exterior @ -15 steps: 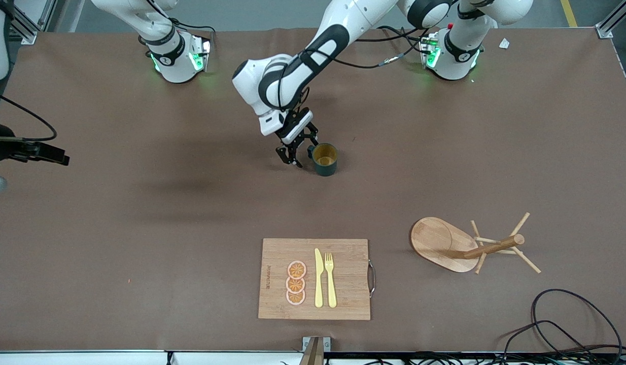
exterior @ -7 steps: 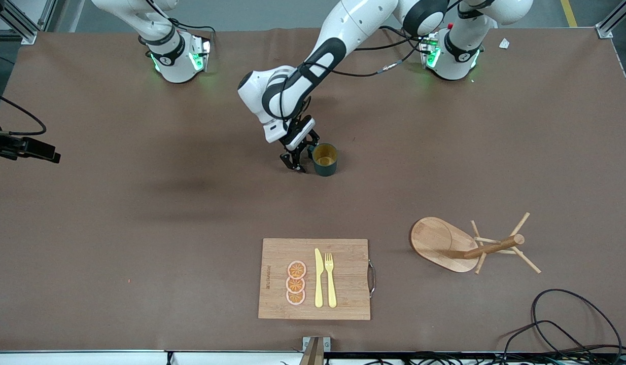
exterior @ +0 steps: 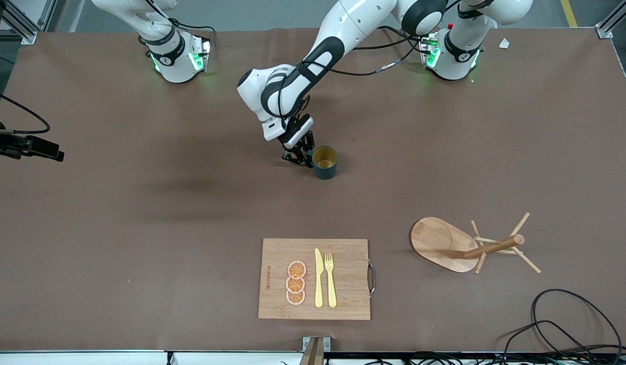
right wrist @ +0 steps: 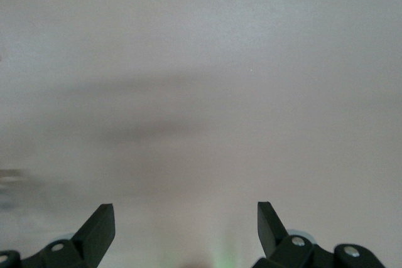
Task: Pass cup and hang on rack
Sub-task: 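Carry the teal mug with the left gripper to the wooden rack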
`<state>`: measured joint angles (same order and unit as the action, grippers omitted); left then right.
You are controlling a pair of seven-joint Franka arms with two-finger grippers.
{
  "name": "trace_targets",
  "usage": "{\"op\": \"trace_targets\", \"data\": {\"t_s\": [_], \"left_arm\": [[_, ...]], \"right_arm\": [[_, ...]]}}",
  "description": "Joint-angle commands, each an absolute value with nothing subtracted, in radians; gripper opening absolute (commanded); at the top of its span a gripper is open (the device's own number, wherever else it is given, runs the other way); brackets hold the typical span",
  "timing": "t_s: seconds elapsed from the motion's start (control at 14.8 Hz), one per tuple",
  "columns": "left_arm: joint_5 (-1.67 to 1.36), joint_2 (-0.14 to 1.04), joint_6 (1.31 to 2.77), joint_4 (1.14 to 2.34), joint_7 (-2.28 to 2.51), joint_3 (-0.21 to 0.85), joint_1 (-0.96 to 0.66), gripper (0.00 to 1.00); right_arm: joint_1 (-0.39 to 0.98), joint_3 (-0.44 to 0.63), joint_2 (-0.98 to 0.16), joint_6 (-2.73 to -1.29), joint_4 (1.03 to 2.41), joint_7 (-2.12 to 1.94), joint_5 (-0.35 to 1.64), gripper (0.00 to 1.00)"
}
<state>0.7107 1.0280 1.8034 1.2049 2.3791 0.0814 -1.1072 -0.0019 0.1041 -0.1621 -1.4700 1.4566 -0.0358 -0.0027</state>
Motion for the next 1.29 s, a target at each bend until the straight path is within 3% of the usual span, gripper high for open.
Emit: {"op": "trace_targets", "data": {"t_s": [0.0, 0.54, 1.22], "left_arm": [[0.716, 1.005, 1.825, 1.186, 2.349, 0.072, -1.100, 0.00], [0.373, 0.790, 2.009, 1.189, 2.059, 0.123, -0.835, 0.00], [-0.478, 0.598, 2.146, 1.209, 1.614, 0.120, -0.456, 0.00]], "right_arm": [[0.003, 0.106, -0.153, -1.451, 1.448, -0.035, 0.005, 1.00], [0.006, 0.100, -0.121, -1.404, 1.448, -0.008, 0.006, 1.00], [0.002, 0.087, 0.023, -1.378, 1.531, -0.018, 0.006, 1.00]]}}
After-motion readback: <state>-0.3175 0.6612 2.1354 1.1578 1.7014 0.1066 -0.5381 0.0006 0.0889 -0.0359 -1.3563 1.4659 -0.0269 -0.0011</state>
